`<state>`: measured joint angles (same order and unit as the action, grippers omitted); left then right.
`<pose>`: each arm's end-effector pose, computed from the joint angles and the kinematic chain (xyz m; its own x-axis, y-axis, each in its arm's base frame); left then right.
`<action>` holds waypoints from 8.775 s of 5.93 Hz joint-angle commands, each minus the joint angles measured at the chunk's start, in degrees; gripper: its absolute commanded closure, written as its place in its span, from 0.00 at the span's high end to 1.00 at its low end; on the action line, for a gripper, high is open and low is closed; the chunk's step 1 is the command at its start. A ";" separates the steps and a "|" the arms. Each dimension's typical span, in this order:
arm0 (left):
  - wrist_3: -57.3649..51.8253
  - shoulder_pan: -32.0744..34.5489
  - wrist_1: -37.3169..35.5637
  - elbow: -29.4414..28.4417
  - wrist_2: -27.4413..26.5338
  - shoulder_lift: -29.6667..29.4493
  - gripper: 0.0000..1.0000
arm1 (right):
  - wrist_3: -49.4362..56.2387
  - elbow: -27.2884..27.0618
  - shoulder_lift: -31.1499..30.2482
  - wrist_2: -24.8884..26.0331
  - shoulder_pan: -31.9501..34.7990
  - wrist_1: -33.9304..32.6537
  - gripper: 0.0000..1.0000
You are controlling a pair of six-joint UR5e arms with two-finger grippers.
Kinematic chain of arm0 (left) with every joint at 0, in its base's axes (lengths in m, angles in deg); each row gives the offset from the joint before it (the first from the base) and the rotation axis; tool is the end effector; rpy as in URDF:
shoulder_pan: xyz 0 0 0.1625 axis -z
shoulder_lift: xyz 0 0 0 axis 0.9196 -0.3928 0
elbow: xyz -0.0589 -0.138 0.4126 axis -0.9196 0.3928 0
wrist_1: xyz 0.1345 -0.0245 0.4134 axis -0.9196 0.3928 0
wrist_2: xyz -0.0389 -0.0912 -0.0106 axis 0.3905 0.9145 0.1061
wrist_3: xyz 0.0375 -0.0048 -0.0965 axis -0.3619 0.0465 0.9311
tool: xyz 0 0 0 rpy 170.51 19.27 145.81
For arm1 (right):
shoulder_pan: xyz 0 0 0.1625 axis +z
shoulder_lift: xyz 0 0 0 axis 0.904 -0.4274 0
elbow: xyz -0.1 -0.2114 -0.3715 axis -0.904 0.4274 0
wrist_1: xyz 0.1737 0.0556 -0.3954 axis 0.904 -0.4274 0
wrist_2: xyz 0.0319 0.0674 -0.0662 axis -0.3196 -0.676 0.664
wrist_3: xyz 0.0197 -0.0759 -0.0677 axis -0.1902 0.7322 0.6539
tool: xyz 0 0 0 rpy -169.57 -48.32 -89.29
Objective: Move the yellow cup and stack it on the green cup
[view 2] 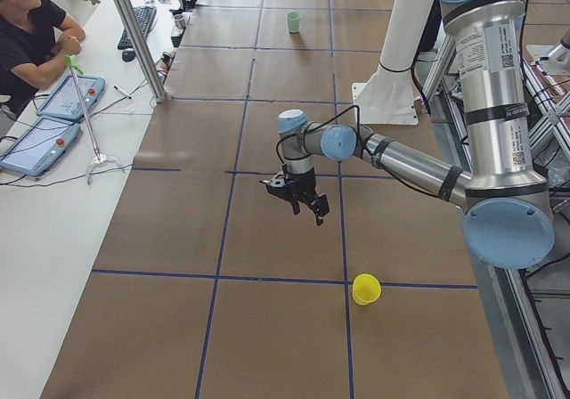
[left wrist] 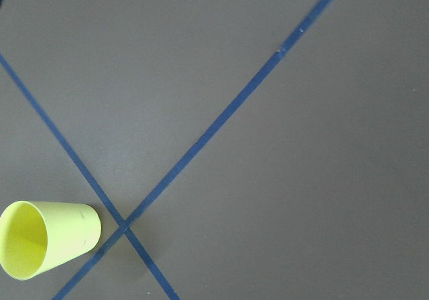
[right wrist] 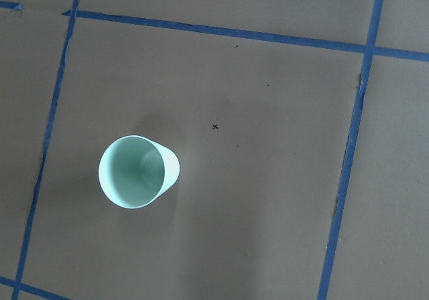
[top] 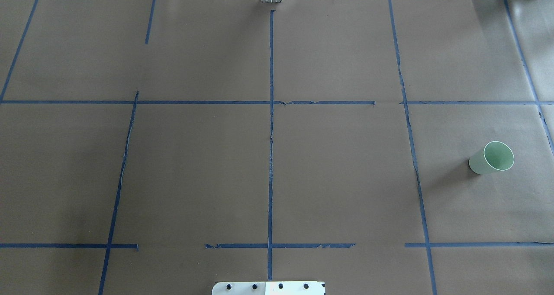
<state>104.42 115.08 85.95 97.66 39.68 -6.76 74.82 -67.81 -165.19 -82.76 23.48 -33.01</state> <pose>0.1918 -0.3638 0.5478 0.5879 -0.8079 -0.0396 0.7546 0.5655 -0.3328 0.0375 -0.3856 0.5555 0.5834 -0.2049 0.7859 0.0755 0.9772 0.1987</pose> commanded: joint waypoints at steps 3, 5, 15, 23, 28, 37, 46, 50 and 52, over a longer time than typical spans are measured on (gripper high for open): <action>39.90 -13.13 -12.02 -0.71 -8.49 1.01 1.00 | 0.44 -0.92 -1.78 0.23 0.07 0.76 1.00; 53.89 -18.05 -13.88 -10.93 -9.47 -0.30 1.00 | 0.09 -0.39 -4.41 -0.29 0.07 6.82 1.00; 67.85 -26.14 -13.54 -28.29 -6.04 -0.84 0.98 | 0.09 -1.00 -6.70 -3.81 0.15 6.92 1.00; 53.73 -20.47 -13.88 -28.49 -20.90 0.14 0.11 | -0.09 -1.53 -6.88 -5.66 0.07 7.01 1.00; 34.14 -10.50 -9.96 -27.96 -50.30 -11.63 0.05 | -0.09 -2.67 -6.18 -5.66 0.07 7.10 1.00; -28.42 -8.04 45.96 -27.56 -49.43 -26.07 0.08 | 0.00 -2.76 -6.35 -8.21 -1.69 6.92 1.00; -58.86 -15.58 63.23 -21.90 -26.60 -30.37 0.00 | -18.52 -2.59 -2.22 -7.77 -5.11 20.00 1.00; -64.35 -23.14 69.87 -24.71 -30.27 -40.00 0.04 | -45.00 -2.06 16.26 0.81 -19.13 19.76 1.00; -64.34 -28.06 75.12 -26.45 -38.18 -40.56 0.04 | -60.04 -0.31 26.64 6.54 -27.84 19.32 1.00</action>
<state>40.09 89.13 158.34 72.31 4.45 -46.75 22.31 -69.06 -143.89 -78.37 -0.27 -13.50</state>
